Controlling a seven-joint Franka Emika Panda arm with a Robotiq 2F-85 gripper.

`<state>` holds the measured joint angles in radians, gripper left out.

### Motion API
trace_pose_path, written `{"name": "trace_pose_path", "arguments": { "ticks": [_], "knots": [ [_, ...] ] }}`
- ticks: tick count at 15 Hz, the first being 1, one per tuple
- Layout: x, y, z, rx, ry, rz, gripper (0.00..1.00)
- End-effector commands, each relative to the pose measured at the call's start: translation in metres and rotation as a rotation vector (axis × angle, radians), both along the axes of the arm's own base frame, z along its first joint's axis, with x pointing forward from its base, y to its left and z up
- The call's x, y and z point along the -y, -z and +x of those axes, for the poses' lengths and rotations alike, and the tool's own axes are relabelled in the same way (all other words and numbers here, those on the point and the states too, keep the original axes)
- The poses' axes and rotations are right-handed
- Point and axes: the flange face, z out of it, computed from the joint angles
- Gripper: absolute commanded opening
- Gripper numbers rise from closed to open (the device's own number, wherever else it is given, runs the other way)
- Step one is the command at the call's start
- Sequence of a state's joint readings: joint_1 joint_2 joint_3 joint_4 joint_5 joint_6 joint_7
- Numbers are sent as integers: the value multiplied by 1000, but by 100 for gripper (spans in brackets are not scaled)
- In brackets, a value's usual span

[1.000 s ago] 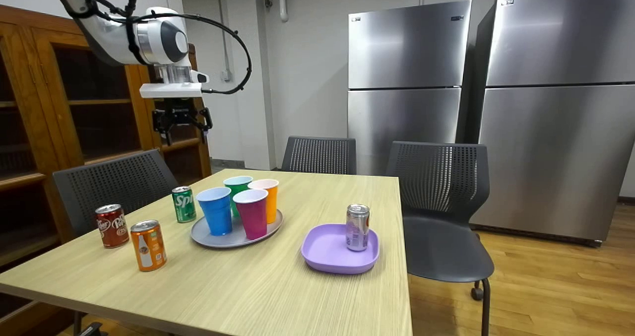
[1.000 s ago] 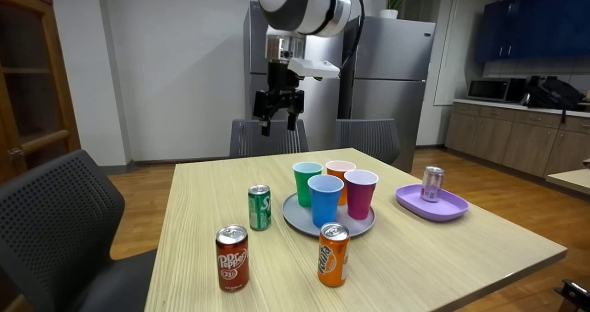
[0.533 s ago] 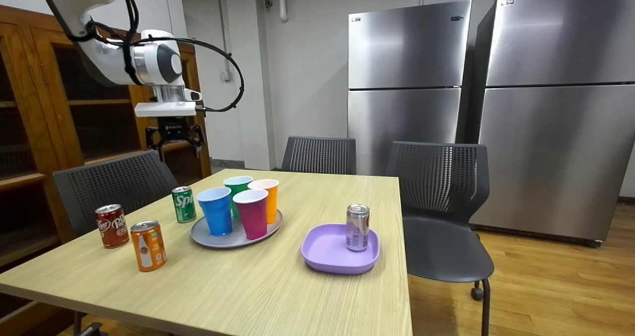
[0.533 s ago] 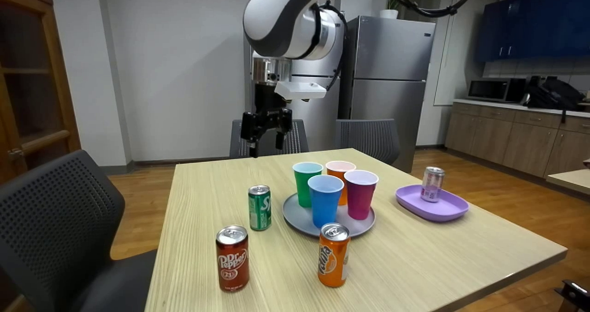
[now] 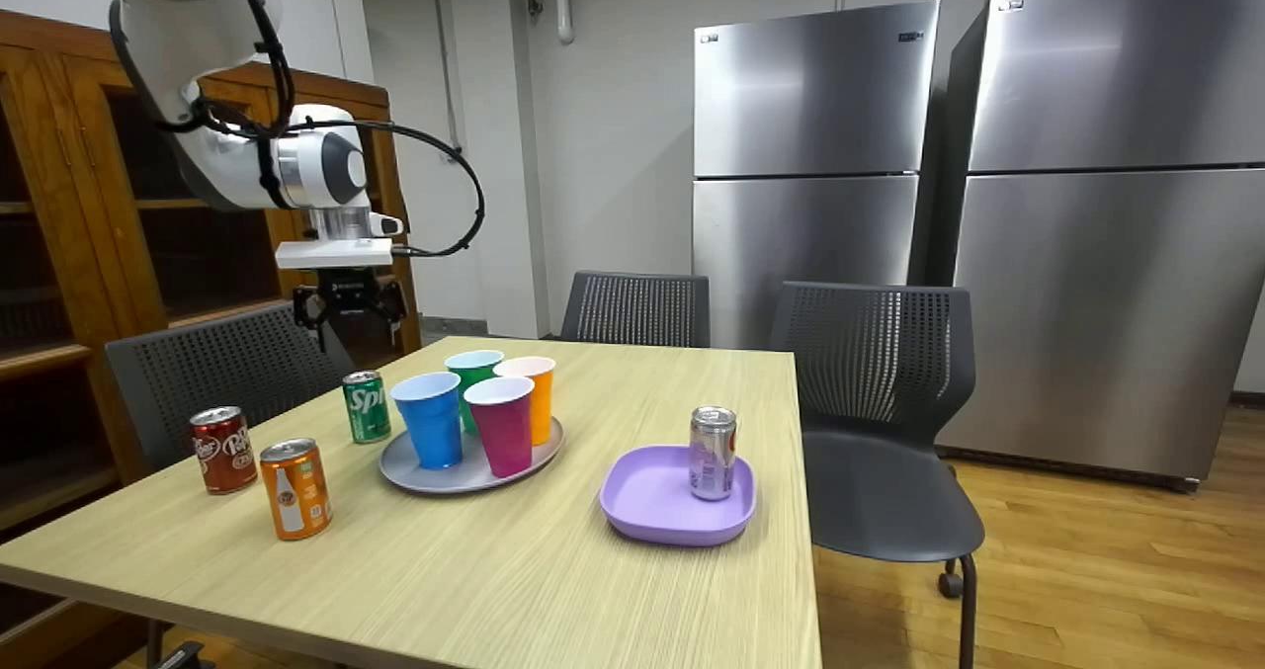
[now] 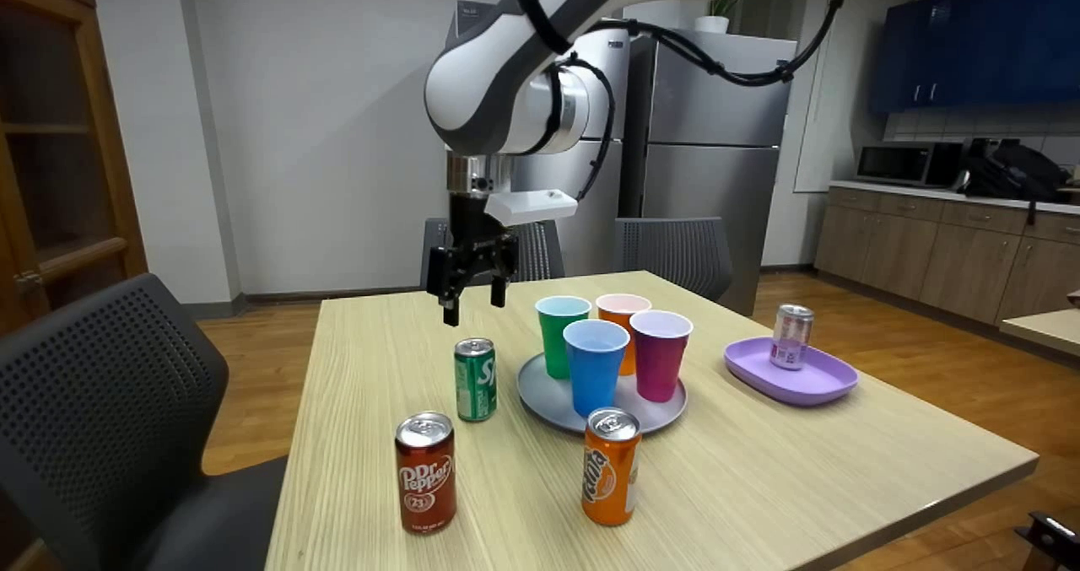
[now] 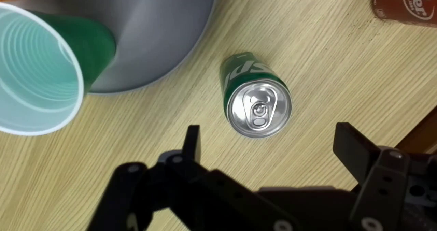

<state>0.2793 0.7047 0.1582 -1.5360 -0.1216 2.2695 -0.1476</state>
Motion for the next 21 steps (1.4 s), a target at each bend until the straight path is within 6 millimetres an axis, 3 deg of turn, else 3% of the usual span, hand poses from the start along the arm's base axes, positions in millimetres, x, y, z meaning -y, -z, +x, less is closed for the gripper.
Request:
{"name": "trace_pose_path", "arguments": {
  "ticks": [1, 9, 18, 19, 20, 21],
  "knots": [
    [-11, 15, 11, -15, -12, -17, 100],
    [-12, 45, 14, -62, -5, -32, 100],
    [-9, 58, 9, -109, -4, -54, 100],
    [-9, 58, 9, -111, -3, -55, 75],
    [-8, 58, 9, -112, -2, -57, 74],
    [-8, 58, 9, -112, -2, -57, 65]
  ]
}}
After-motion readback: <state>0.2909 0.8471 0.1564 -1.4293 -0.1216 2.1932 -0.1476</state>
